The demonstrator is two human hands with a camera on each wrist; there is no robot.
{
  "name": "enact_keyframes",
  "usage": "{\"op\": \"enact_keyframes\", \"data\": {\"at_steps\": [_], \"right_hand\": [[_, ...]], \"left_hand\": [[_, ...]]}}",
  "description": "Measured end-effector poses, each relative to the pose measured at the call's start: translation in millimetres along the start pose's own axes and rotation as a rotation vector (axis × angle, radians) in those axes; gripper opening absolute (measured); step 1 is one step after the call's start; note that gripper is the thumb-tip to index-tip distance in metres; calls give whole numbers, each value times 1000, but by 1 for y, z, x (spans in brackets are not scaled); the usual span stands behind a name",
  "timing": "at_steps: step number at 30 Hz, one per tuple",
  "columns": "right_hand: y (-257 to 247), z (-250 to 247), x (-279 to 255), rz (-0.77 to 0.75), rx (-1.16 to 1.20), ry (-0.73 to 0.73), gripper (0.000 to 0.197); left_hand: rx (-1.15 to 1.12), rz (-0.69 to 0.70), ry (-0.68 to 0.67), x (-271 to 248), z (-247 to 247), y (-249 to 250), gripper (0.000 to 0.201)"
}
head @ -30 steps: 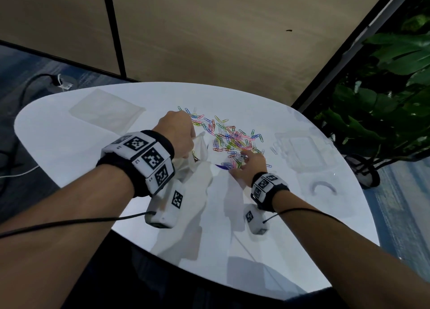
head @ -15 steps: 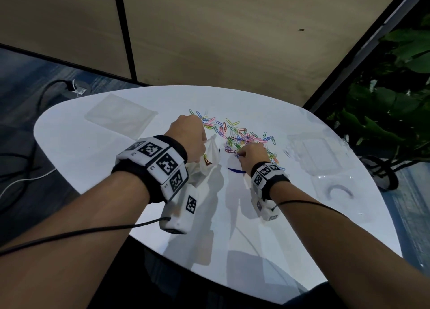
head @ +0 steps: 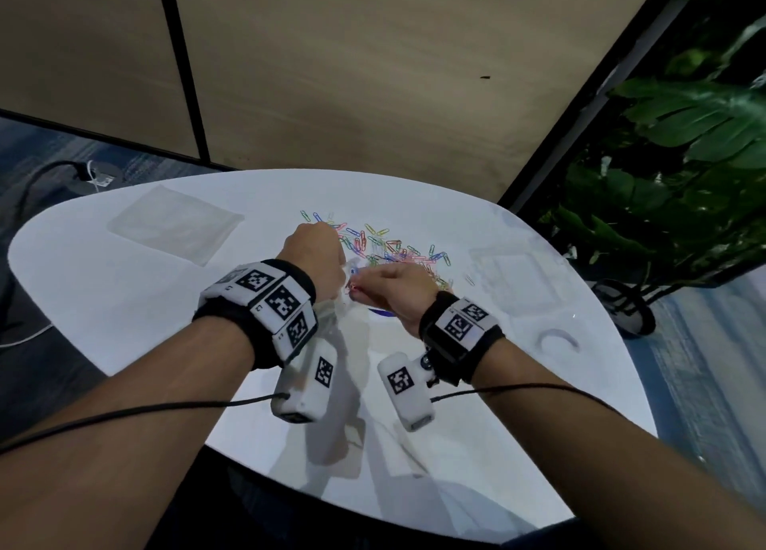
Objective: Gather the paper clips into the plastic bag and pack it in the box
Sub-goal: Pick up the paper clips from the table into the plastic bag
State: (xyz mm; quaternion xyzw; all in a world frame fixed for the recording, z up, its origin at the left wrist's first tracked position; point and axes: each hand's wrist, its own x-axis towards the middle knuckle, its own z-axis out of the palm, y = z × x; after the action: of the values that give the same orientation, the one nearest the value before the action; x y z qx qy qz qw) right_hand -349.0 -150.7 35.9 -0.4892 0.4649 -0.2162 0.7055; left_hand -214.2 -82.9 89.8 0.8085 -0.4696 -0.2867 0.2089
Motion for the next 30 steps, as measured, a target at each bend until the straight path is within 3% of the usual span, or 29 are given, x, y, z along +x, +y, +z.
{"op": "enact_keyframes", "data": {"at_steps": [4, 6, 8, 10, 12, 13, 14, 16, 18, 19, 24, 28, 30], "right_hand": [[13, 21, 3, 4, -119, 66, 18], [8, 23, 5, -27, -301, 36, 32], [-2, 19, 4, -100, -453, 1, 33], [-11, 6, 5, -154, -442, -5, 30], [-17, -16, 13, -185, -447, 95, 28], [-16, -31, 21, -179, -557, 195, 26], [-13, -49, 28, -130, -750, 284, 25], [6, -83, 38, 143, -1116, 374, 48], [30, -103, 46, 376, -1168, 390, 71], [39, -104, 51, 394, -1127, 414, 74], [46, -71, 84, 308, -1078, 480, 76], [39, -60, 106, 300, -1251, 351, 83], [39, -61, 112, 170, -1417, 318, 68]], "left_hand": [[-14, 4, 6, 0, 5, 3, 22], [-37, -8, 7, 3, 5, 0, 21], [-77, -17, 15, 5, 4, -3, 19], [-96, -24, 30, 6, 2, -5, 20], [-104, -29, 32, 7, 0, -6, 24], [-110, -29, 31, 7, -2, -6, 25], [-114, -28, 28, 7, -4, -6, 26], [-119, -26, 29, 8, -6, -8, 26], [-125, -30, 38, 8, -8, -10, 26], [-128, -29, 43, 8, -9, -11, 26], [-143, -34, 49, 8, -13, -17, 24], [-133, -32, 50, 7, -15, -21, 23], [-137, -30, 46, 9, -15, -21, 23]]}}
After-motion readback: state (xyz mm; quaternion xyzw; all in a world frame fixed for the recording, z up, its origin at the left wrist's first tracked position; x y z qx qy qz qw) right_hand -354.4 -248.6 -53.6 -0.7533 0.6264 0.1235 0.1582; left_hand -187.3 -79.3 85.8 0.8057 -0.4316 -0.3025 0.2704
